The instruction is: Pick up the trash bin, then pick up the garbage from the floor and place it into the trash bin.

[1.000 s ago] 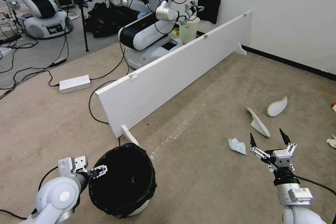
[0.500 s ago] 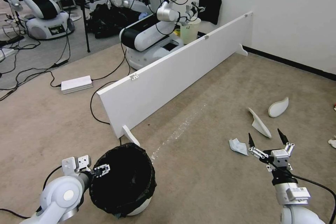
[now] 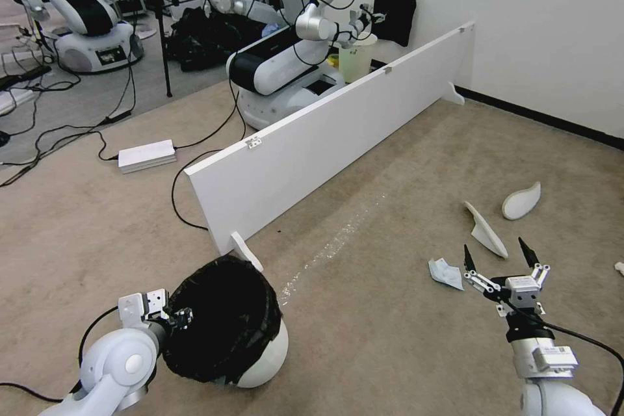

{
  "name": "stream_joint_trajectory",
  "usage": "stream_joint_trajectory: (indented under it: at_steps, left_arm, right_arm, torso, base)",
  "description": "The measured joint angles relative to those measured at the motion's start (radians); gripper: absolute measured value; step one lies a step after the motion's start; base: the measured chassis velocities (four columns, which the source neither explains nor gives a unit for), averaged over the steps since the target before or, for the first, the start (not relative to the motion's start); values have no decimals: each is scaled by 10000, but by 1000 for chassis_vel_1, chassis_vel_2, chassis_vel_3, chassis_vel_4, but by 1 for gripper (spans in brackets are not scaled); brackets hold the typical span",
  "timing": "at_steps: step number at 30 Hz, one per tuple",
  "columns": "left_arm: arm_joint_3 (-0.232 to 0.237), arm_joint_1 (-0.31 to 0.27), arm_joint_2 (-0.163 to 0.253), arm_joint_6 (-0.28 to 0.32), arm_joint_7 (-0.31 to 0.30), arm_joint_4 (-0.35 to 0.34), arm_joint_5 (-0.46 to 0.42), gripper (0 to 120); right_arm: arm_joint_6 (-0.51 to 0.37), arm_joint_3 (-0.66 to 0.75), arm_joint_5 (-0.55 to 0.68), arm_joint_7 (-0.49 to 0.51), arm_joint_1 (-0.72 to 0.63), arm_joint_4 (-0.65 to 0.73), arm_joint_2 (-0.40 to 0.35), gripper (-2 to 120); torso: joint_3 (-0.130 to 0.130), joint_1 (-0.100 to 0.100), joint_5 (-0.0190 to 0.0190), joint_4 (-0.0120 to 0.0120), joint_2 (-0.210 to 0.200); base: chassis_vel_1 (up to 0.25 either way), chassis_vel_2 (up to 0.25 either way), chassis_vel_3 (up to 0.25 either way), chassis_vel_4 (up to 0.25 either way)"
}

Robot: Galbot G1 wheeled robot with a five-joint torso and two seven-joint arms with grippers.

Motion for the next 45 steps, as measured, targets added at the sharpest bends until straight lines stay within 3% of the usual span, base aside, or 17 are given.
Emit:
stream_joint_trajectory:
  at_steps: [14,16,19,30,40,45]
  left_arm:
    - [204,27,-218,-133,546,1,764,30]
    - [278,47,-303,-308,1127,12,1359,30]
    - [280,74,-318,-412,1450,10,1640,30]
    - [161,299,-275,-608,1869,-164,2385,29]
    - [-149,565,-354,-747,1984,-453,2735,10]
    - [-218,612,-353,-771,1998,-570,2833,8]
  right_arm:
    - [0,-28,83,20,82,-46,0,100]
    - [0,-18,109,23,98,-58,0,100]
    - [-1,-26,112,26,131,-92,0,100]
    - [0,-60,102,49,175,-130,0,100]
    - [2,-109,68,52,167,-136,0,100]
    - [2,-131,67,58,168,-136,0,100]
  torso:
    - [-2,0,12,-2,2]
    - [-2,1,12,-4,2]
    - [-1,1,10,-5,1]
    - [1,1,-3,-8,-1]
    - [-1,2,3,-7,0]
    - [-1,2,6,-4,0]
  base:
    - [0,0,0,0]
    - [0,0,0,0]
    - [0,0,0,0]
    - [0,0,0,0]
    - [0,0,0,0]
    - [0,0,0,0]
